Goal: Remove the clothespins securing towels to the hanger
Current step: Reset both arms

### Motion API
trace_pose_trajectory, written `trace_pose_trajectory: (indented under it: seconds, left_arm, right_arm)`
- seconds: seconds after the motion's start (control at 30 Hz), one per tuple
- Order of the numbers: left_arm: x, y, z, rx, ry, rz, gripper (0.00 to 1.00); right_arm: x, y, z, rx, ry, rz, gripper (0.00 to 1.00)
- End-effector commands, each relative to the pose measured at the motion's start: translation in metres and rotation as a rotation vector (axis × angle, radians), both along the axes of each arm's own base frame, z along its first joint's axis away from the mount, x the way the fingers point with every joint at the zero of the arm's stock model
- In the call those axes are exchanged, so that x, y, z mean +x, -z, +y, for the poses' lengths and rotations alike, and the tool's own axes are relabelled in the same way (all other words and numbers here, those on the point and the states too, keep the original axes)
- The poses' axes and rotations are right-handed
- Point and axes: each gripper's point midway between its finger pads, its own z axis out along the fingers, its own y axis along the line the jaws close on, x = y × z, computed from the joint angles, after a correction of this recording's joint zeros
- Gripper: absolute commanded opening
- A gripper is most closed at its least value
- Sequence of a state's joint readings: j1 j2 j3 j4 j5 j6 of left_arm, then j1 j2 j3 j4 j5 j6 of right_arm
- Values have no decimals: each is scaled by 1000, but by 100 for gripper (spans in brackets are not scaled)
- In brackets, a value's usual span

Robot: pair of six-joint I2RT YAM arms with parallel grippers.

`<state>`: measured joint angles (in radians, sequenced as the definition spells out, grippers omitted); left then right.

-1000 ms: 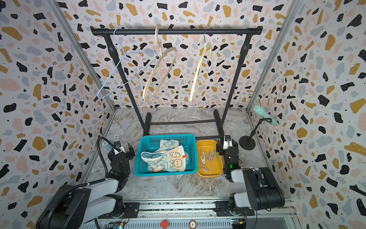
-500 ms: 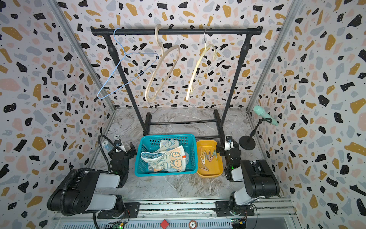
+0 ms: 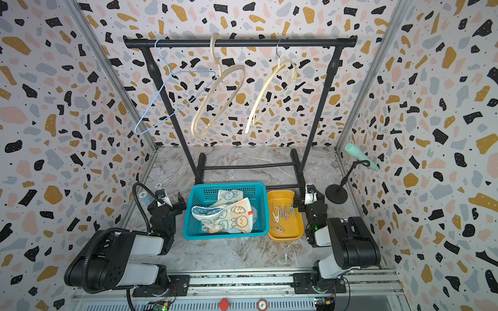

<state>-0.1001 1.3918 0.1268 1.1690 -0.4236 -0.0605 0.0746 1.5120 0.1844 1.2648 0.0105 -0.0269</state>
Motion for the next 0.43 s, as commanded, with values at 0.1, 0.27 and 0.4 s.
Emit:
trace_pose_trajectory:
  seconds: [0.1, 0.27, 0.4]
  left_arm:
    - [7, -20, 1, -7, -2, -74, 100]
    - [7, -20, 1, -7, -2, -76, 100]
    - [7, -20, 0, -8, -1, -77, 100]
  right_arm:
    - [5, -12, 1, 11, -4, -35, 99]
    - [6, -11, 2, 9, -6, -34, 99]
    - [5, -12, 2, 7, -7, -36, 99]
